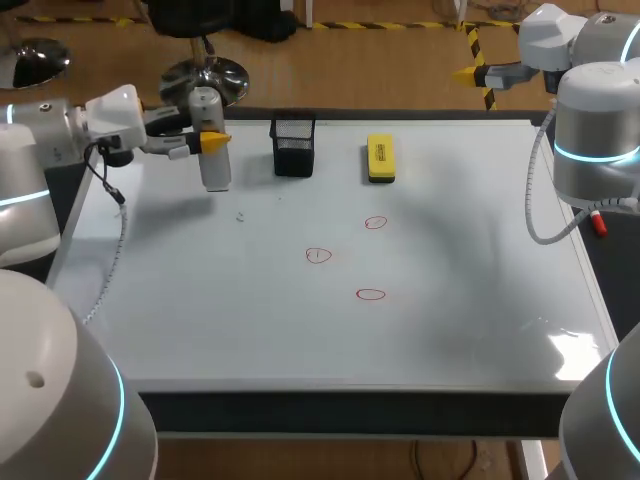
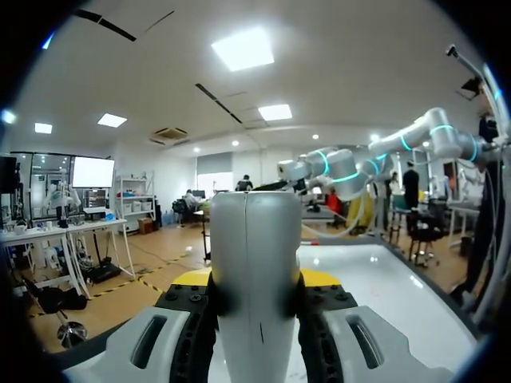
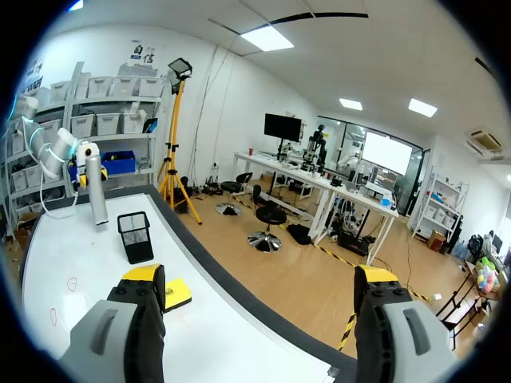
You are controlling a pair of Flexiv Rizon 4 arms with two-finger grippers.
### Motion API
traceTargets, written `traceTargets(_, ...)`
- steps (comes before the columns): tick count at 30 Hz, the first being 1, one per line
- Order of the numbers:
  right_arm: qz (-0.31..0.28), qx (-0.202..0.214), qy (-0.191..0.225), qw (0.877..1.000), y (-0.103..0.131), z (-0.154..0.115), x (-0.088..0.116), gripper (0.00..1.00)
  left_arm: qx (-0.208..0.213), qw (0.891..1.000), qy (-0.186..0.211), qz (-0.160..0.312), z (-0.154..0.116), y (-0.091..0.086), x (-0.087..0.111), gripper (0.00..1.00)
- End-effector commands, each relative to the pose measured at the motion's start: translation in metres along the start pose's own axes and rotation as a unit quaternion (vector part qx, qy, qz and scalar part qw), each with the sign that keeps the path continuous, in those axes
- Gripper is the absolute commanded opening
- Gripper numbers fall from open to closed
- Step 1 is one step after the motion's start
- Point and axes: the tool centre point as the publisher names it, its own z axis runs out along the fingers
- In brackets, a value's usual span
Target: Pick up the inspection probe, press it on each red-marked spot on the whiteboard one by one, put down the probe, pick up the eraser, and wipe off all the red marks.
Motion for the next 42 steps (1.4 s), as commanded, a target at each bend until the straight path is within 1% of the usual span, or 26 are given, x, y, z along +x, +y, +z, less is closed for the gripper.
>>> traceTargets(1,0.0,0.0,0.0,1.0,0.0,0.0,0.0,1.0,0.0,1.0,-0.002,0.0,0.0,-0.001,0.0,0.0)
traceTargets(22,0.0,0.0,0.0,1.0,0.0,0.0,0.0,1.0,0.0,1.0,-0.002,0.0,0.0,-0.001,0.0,0.0)
traceTargets(24,-0.002,-0.001,0.007,1.0,-0.001,0.001,-0.002,1.0,0.0,1.0,-0.002,0.0,0.0,-0.001,0.0,0.0)
traceTargets(29,-0.027,0.013,0.043,0.999,-0.001,0.004,0.001,1.0,0.0,1.0,-0.002,0.0,0.0,-0.001,0.0,0.0)
traceTargets(33,-0.058,0.025,0.094,0.994,0.003,0.009,0.012,1.0,0.0,1.0,-0.002,0.0,0.0,-0.001,0.0,0.0)
traceTargets(36,-0.092,0.04,0.139,0.985,0.009,0.015,0.023,1.0,0.0,1.0,-0.002,0.0,0.0,-0.001,0.0,0.0)
traceTargets(39,-0.133,0.055,0.179,0.973,0.013,0.021,0.033,1.0,0.0,1.0,-0.002,0.0,0.0,-0.001,0.0,0.0)
traceTargets(42,-0.168,0.068,0.223,0.958,0.016,0.028,0.045,1.0,0.0,1.0,-0.002,0.0,0.0,-0.001,0.0,0.0)
